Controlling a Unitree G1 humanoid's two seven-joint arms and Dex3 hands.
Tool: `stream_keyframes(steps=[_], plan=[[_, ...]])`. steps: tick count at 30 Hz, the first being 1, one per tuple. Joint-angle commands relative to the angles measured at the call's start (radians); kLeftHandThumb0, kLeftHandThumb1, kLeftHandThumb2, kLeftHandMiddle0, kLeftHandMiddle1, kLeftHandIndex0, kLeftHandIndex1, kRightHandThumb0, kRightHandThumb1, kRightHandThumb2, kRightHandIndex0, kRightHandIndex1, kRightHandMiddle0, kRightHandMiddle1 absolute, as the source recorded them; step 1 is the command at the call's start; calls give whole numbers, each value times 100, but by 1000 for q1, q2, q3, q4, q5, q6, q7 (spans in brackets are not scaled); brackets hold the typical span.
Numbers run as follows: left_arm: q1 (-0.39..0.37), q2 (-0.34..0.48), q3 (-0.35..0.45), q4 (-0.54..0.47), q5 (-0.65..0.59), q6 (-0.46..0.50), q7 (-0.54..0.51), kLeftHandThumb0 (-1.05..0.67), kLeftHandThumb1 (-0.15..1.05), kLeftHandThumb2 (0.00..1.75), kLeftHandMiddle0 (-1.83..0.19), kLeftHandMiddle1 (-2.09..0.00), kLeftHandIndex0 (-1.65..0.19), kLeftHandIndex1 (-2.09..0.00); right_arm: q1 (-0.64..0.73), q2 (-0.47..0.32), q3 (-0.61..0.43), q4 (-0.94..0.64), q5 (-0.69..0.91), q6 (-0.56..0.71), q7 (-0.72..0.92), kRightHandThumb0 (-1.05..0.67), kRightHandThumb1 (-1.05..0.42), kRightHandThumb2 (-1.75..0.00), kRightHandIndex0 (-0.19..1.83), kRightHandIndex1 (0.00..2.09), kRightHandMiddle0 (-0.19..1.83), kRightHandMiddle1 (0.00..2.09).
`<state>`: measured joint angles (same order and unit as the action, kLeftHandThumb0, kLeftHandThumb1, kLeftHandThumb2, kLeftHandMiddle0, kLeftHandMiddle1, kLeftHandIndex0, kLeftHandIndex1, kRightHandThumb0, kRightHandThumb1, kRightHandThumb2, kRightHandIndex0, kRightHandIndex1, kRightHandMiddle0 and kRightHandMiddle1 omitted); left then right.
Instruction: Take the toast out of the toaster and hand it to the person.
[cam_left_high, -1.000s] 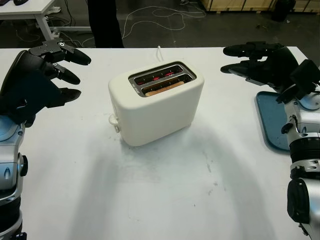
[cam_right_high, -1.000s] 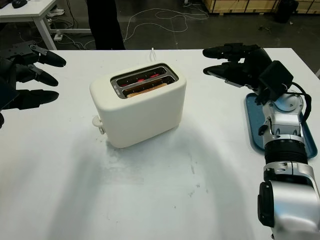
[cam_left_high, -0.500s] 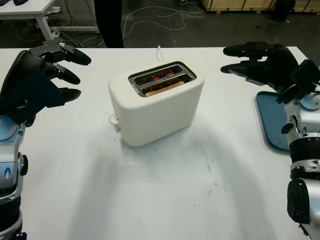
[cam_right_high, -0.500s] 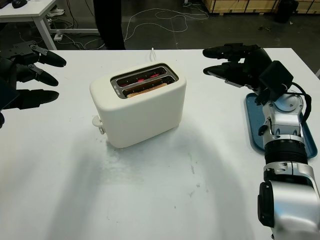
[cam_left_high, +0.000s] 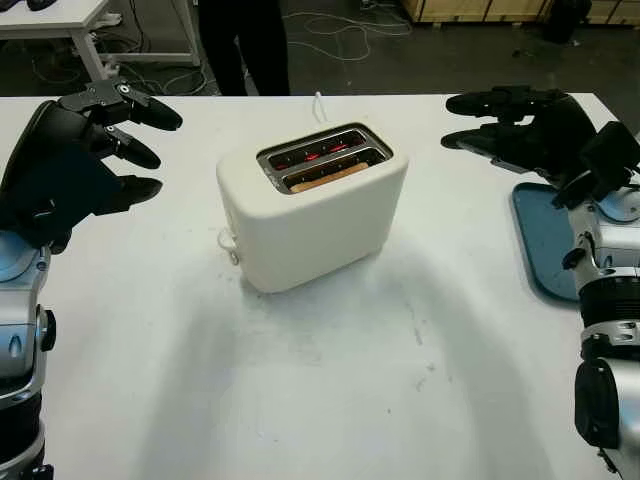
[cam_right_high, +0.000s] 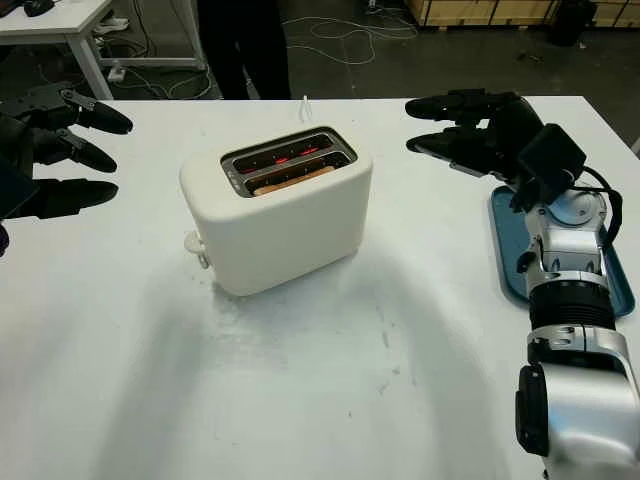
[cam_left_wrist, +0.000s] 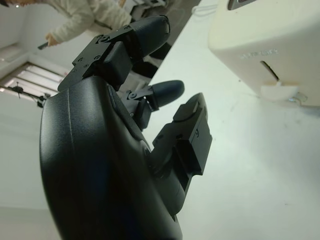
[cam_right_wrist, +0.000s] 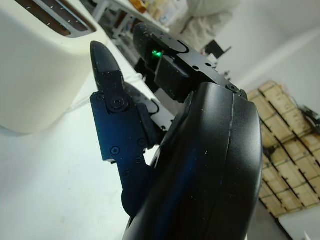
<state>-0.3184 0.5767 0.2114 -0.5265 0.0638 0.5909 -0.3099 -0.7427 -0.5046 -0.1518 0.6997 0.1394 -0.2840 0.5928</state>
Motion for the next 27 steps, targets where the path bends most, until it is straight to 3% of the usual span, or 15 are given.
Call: stream_keyframes(steps=[1,27], plan=[[0,-3,-1,-7,-3,6,4,51,92,15,-49,-130,-48,-98,4,5,-5,-5,10,-1,2,-41,-86,0,105,0,92,1],[-8,14,0,0,0,10,-6,53,92,13,-49,-129,-49,-98,14,5,-2,-17,3,8,-14,-42,-86,0,102,0,91,0]])
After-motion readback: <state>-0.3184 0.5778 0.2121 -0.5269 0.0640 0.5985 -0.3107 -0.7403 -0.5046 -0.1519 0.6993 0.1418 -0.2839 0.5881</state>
